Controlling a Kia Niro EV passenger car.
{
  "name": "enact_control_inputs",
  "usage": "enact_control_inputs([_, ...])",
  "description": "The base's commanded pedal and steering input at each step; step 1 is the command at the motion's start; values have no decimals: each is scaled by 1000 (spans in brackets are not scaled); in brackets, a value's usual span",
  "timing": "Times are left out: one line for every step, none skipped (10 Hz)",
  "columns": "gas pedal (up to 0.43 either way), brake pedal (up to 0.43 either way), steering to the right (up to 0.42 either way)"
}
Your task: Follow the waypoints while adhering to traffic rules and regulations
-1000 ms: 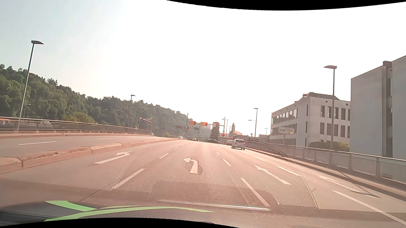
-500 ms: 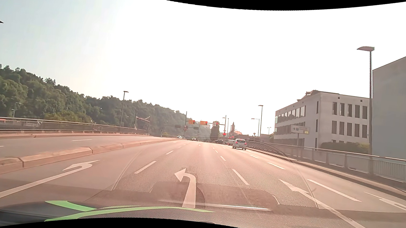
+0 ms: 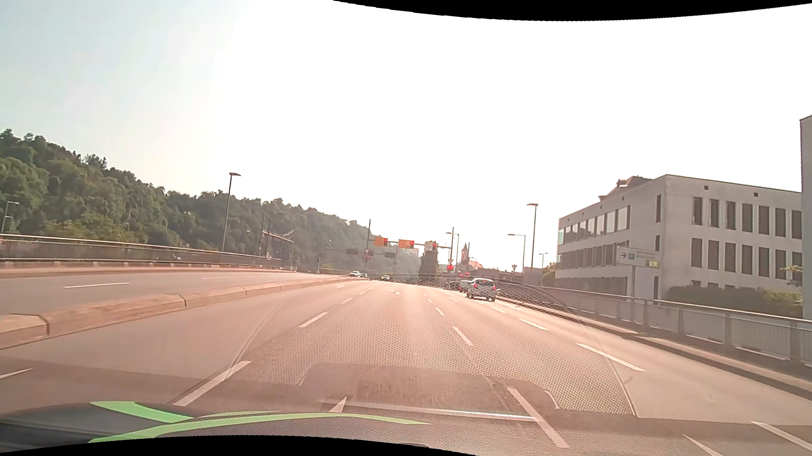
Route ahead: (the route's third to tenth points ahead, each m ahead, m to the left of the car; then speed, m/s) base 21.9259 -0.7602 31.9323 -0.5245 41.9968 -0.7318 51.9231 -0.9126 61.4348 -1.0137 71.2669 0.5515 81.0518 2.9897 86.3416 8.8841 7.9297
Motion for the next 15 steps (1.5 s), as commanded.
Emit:
enact_control_inputs([59, 0, 2])
enact_control_inputs([59, 0, 2])
enact_control_inputs([59, 0, 2])
enact_control_inputs([59, 0, 2])
enact_control_inputs([59, 0, 2])
enact_control_inputs([59, 0, 2])
enact_control_inputs([59, 0, 2])
enact_control_inputs([59, 0, 2])
enact_control_inputs([59, 0, 2])
enact_control_inputs([59, 0, 2])
enact_control_inputs([59, 0, 2])
enact_control_inputs([59, 0, 2])
enact_control_inputs([59, 0, 2])
enact_control_inputs([59, 0, 2])
enact_control_inputs([59, 0, 2])
